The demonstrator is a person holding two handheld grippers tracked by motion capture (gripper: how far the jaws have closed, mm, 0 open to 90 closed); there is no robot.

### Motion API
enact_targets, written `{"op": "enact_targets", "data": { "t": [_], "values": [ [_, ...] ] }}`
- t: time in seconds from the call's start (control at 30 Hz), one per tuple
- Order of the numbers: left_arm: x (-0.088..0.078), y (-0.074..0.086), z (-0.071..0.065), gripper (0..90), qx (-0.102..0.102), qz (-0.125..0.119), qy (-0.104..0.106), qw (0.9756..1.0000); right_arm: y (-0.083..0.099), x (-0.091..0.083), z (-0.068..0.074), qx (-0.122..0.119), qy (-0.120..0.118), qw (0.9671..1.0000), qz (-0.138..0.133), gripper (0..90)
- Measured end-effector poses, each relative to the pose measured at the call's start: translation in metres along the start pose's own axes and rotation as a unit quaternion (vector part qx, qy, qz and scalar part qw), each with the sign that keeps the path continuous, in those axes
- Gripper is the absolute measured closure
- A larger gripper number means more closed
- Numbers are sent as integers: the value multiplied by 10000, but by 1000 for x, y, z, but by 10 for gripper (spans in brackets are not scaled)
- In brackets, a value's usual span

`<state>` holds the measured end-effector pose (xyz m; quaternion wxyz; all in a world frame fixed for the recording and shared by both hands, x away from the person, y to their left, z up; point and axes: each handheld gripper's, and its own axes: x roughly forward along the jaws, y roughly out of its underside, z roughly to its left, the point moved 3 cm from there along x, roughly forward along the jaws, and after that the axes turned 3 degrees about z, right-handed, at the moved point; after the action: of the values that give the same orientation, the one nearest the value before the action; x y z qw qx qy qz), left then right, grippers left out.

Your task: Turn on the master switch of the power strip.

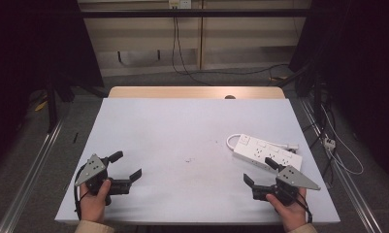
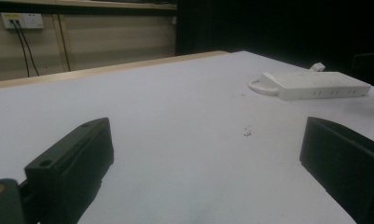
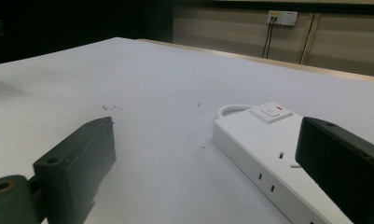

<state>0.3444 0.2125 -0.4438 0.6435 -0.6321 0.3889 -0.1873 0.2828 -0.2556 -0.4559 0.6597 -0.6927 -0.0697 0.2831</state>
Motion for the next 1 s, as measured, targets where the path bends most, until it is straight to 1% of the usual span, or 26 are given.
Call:
{"op": "enact_targets", "data": {
  "t": [0.1,0.27,0.3,0.47,0.73,0.87,0.93,1.0],
  "values": [
    [0,0,0,24,37,31,10,10000,-1,0,-1,15,7,10000,-13,46],
    [0,0,0,24,12,7,21,10000,-1,1,-3,39,30,10000,-10,46],
    [0,0,0,24,12,7,21,10000,-2,1,-3,79,44,10000,-15,46],
    [0,0,0,24,8,6,39,10000,-4,4,-5,36,88,10000,-7,49],
    [2,-1,-1,24,-3,-1,90,10000,-7,10,-10,104,174,9998,37,59],
    [1,-1,-1,24,37,3,88,10000,-8,13,-13,136,180,9997,37,61],
    [2,-1,-1,24,6,4,98,10000,-9,15,-14,168,156,9997,41,61],
    [2,-1,-2,24,-17,2,114,9999,-10,18,-14,146,172,9997,70,61]
  ]
}}
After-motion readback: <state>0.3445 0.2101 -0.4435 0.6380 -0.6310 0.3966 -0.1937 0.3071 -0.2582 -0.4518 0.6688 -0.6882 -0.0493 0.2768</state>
